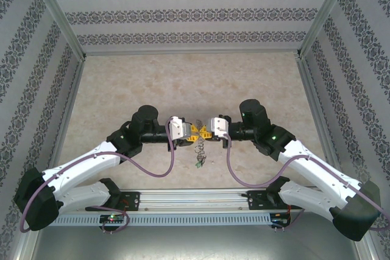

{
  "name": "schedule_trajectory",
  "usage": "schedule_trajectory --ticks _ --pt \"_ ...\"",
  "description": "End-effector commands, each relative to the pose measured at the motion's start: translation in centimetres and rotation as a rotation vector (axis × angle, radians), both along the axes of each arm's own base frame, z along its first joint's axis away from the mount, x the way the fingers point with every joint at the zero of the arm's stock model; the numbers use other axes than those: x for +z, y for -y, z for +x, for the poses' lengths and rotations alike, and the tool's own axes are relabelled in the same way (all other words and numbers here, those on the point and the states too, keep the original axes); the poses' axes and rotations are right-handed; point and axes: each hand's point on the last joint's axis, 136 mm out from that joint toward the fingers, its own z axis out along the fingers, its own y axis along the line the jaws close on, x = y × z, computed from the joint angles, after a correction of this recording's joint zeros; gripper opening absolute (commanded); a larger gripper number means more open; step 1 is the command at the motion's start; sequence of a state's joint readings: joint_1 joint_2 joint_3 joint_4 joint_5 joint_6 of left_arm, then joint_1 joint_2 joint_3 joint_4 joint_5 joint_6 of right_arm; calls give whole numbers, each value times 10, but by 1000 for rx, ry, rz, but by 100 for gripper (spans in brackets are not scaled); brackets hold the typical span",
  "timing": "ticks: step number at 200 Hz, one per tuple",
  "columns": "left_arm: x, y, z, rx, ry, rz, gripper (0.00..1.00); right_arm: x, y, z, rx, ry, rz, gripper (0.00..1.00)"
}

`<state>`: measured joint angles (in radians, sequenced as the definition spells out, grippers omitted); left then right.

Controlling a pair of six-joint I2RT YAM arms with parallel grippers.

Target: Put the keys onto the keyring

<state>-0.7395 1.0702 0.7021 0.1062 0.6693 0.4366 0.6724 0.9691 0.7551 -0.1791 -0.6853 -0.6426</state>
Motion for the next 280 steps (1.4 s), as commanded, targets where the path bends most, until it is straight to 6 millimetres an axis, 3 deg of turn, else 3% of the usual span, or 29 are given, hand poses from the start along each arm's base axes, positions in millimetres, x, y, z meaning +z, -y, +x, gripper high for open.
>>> schedule_trajectory --ticks 1,79,133,220,264,274,280 --pt "26 3 -7 -32 64 -77 24 2 -3 -5 30 42 18 0" --pt "19 3 -9 -46 57 -44 21 4 -3 -4 23 41 31 0" --pt "11 2 -7 -33 56 -26 25 13 -4 -4 30 48 55 0" --pt "7 5 -5 -42 52 -7 18 17 -5 -6 39 48 73 0" --pt "15 5 -1 -25 66 -28 9 15 -6 -6 48 43 68 0" --pt "17 6 -2 -31 69 -34 0 14 -6 -6 49 40 68 0" --pt "19 7 -2 -35 68 -36 0 13 -6 -7 50 39 69 0"
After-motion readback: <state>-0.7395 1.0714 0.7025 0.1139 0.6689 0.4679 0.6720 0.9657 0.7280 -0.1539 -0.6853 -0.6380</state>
